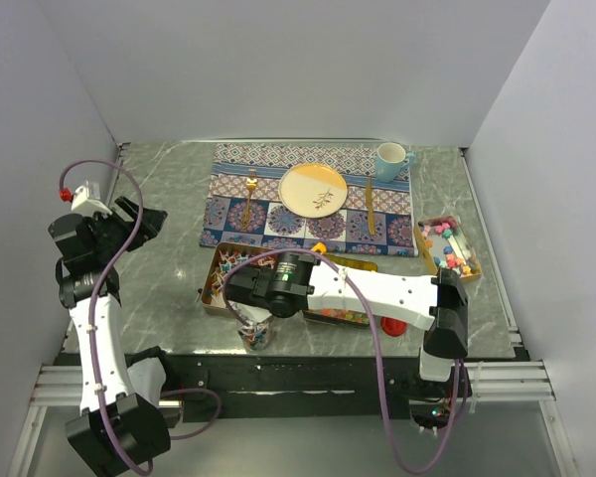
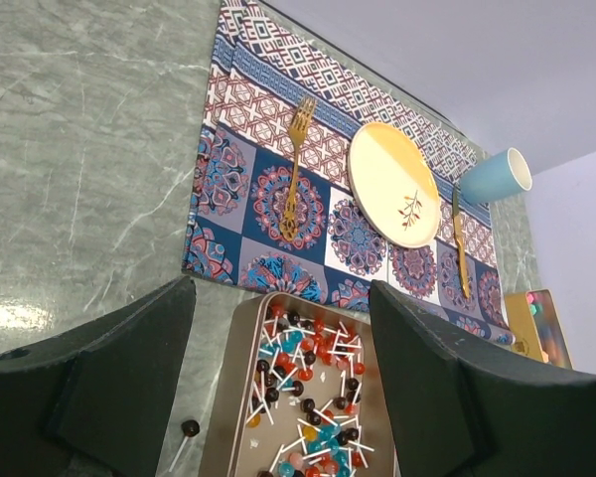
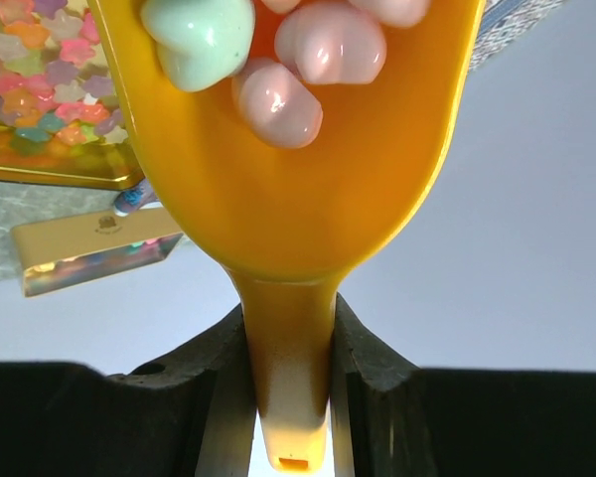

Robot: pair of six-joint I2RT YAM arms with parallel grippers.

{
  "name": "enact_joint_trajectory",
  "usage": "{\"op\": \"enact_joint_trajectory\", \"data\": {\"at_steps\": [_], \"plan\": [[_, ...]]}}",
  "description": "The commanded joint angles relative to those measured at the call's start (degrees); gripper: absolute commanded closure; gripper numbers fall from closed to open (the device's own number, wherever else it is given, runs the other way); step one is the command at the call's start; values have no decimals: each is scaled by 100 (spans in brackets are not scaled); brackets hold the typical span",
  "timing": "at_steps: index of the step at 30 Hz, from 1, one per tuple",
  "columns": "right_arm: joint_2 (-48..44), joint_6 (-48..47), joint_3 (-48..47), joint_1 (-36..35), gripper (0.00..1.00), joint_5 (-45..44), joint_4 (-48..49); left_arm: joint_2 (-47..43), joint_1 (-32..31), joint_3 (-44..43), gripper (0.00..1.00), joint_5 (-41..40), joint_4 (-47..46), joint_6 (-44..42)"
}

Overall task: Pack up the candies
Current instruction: Place the fake candies in the packing bottle.

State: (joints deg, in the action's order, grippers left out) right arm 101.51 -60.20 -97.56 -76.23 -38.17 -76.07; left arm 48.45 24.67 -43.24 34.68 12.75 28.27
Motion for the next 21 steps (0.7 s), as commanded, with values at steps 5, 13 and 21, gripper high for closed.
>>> {"op": "enact_joint_trajectory", "data": {"at_steps": [5, 13, 21], "plan": [[0, -1415, -141, -121, 100, -806, -663, -213, 47, -9, 23, 83, -159, 29], [-9, -1398, -88, -129, 100, -823, -672, -151, 73, -105, 23, 92, -124, 56], [-79, -1301, 26, -129, 100, -806, -672, -81, 100, -131, 23, 145, -150, 126]]}}
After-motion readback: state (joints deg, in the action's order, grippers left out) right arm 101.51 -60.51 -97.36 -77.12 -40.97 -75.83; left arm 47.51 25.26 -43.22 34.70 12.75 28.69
